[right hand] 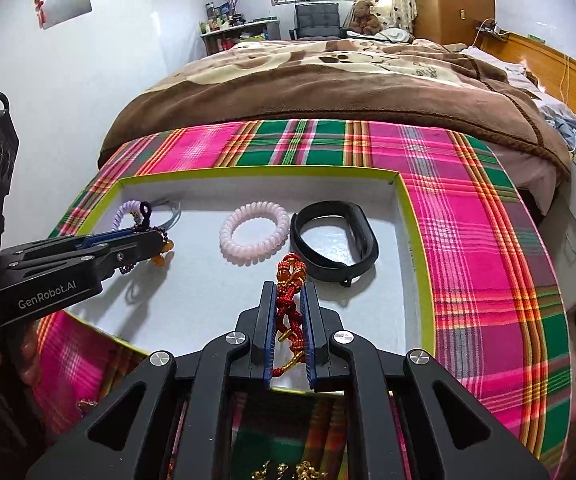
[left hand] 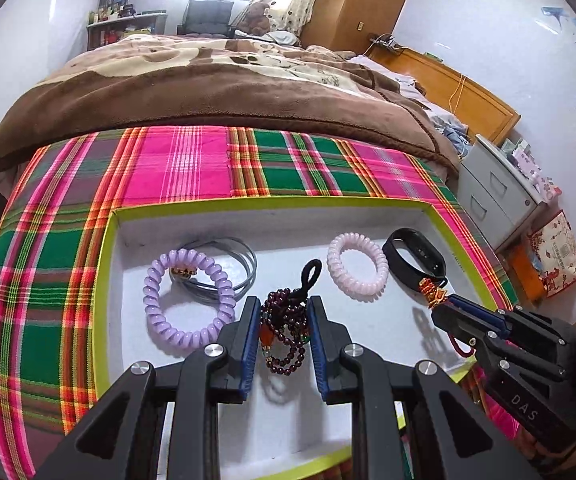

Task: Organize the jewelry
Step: 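Carry both necklaces into the yellow box and lower them, then open both tools and withdraw them from the box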

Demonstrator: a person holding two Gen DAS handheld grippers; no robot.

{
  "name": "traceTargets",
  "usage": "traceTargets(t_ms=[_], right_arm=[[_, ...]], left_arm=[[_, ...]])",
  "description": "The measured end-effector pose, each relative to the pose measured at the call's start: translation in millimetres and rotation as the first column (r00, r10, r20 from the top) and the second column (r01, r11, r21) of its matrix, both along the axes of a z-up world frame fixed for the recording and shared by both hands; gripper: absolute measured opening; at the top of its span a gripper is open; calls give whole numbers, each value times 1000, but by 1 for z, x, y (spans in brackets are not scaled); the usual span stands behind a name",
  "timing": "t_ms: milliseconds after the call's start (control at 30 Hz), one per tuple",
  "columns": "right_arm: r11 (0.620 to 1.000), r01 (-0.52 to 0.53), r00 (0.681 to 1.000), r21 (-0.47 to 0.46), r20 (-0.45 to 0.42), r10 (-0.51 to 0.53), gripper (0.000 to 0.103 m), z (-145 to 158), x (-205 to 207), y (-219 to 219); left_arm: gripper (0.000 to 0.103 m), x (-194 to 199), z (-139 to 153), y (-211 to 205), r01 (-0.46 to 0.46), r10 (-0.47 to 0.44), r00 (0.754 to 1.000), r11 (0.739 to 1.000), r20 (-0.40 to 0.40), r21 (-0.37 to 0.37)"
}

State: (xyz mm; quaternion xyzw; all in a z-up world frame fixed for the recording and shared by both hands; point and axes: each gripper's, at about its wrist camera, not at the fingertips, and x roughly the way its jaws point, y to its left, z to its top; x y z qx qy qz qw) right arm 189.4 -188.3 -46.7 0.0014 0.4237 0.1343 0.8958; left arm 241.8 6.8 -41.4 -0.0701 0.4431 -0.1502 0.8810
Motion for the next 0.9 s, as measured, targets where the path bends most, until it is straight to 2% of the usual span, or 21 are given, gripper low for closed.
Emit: traceTargets(t_ms=[667,800,900], right_arm=[[999,10,1000,-33,-4,-10,13,-4,1,4],[999,10,1000,-33,4,-10,17,-1,-1,3],[999,16,1000,-34,12,-16,18,1,-4,2]], left_arm=[[27,2,-5,0,-4,4,1000,1000,-13,10],[27,-4,0,-2,0,0,1000,1000,10,27],[32,-9,7,-1,3,-3,1000,1000,24,6]])
